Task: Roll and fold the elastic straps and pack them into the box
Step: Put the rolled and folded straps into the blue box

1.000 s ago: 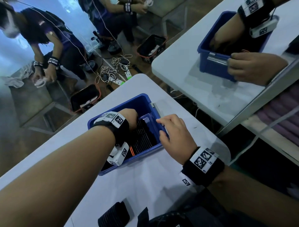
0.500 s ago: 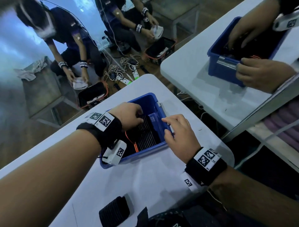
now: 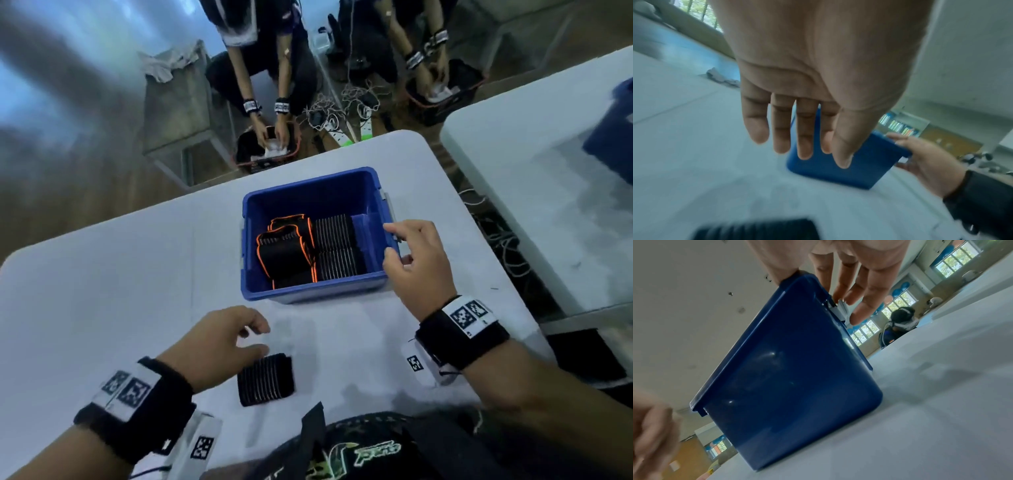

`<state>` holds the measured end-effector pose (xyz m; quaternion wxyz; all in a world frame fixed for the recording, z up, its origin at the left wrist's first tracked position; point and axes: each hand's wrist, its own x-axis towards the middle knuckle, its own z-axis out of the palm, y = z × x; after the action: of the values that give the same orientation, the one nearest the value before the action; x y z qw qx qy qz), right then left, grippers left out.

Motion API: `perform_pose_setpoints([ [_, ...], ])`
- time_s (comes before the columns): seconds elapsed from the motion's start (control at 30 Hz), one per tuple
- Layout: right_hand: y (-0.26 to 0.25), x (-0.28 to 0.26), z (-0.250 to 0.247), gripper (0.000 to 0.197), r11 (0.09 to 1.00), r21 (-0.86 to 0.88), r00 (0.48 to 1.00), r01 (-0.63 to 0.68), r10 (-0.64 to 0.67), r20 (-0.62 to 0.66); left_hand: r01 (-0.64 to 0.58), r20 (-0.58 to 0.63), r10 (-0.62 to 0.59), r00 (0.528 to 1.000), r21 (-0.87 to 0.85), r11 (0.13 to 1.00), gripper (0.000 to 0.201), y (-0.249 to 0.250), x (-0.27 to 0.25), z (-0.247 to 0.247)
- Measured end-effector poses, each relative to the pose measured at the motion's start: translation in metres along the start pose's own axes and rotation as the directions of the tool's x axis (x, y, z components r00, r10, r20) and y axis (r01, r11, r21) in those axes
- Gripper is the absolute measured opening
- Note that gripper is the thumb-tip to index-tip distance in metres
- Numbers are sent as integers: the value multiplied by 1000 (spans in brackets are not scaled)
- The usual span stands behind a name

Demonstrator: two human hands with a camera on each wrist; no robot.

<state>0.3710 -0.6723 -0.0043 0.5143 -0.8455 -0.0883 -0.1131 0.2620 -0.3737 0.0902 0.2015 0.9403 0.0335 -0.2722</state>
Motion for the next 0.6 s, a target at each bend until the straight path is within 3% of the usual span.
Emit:
perform_pose_setpoints([
  [0.1, -1, 2, 9, 37, 1000, 20, 1000, 22, -23, 15, 43, 82, -49, 995, 82, 996, 49, -24, 4, 29],
  [0.17, -2, 3, 14, 37, 999, 31, 999, 33, -34, 17, 69, 125, -83, 989, 110, 991, 56, -27, 8, 40],
  [0.47, 0, 5, 14, 39, 998, 64, 999, 18, -20, 26, 84, 304, -140, 942, 189, 978, 35, -22, 16, 55],
  [0.6, -1, 4, 13, 39, 998, 63, 999, 17, -18, 28, 102, 337, -147, 930, 148, 984, 29, -23, 15, 56],
])
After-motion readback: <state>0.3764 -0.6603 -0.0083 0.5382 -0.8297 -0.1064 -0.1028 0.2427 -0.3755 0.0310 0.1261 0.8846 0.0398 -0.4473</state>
